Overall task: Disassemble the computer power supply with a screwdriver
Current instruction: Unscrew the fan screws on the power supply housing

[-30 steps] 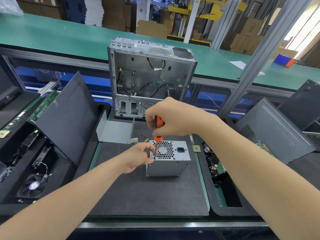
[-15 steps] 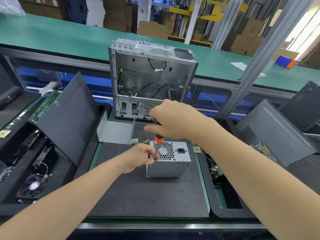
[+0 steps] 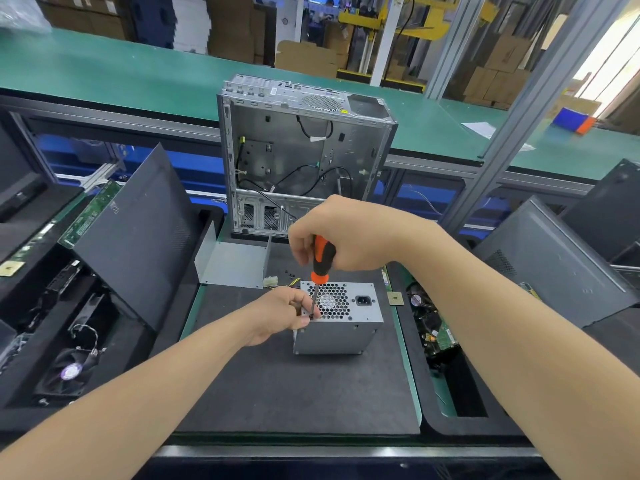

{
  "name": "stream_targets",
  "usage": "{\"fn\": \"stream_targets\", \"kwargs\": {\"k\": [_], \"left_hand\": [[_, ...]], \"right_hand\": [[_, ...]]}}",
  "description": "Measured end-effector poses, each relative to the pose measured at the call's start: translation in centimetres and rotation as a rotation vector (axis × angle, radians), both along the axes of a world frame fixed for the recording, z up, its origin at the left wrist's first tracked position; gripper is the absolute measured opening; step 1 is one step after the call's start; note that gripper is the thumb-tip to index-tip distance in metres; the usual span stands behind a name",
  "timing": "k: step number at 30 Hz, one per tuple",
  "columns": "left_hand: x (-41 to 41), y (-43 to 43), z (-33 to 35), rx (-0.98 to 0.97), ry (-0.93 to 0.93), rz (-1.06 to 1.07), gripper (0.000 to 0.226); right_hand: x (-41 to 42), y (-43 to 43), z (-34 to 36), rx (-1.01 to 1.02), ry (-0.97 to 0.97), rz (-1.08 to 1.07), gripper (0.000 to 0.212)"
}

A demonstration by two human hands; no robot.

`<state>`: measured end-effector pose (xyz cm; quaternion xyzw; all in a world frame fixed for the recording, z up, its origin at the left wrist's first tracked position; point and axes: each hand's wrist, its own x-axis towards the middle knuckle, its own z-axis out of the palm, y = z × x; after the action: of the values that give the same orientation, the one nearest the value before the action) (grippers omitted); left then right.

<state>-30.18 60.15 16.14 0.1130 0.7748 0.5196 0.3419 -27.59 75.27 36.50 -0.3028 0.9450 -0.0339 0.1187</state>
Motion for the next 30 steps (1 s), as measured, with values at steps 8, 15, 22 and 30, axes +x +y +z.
{"fn": "stream_targets", "kwargs": {"k": [8,15,22,30], "left_hand": [[-0.2,0.0,-0.1,-0.023,0.003,-0.025,0.027],[0.0,0.0,0.0,-0.019,0.020,-0.011,0.029],[-0.1,0.1,-0.1,0.013,0.005,-0.003,0.025],[-0.4,-0.2,-0.5,0.048,-0.025,-0.028,0.024]], "right_hand": [[0.4,-1.1,-1.9,0.224,0.290,-0.108,0.034],[0.3,-0.7,-1.0,0.092,0.128,-0.020,0.006],[0.2,-0.1,-0.3,-0.046,0.036,0.024,0.028],[0.3,-0.9,-2.2,0.150,0.325,-0.112,0.040]]}}
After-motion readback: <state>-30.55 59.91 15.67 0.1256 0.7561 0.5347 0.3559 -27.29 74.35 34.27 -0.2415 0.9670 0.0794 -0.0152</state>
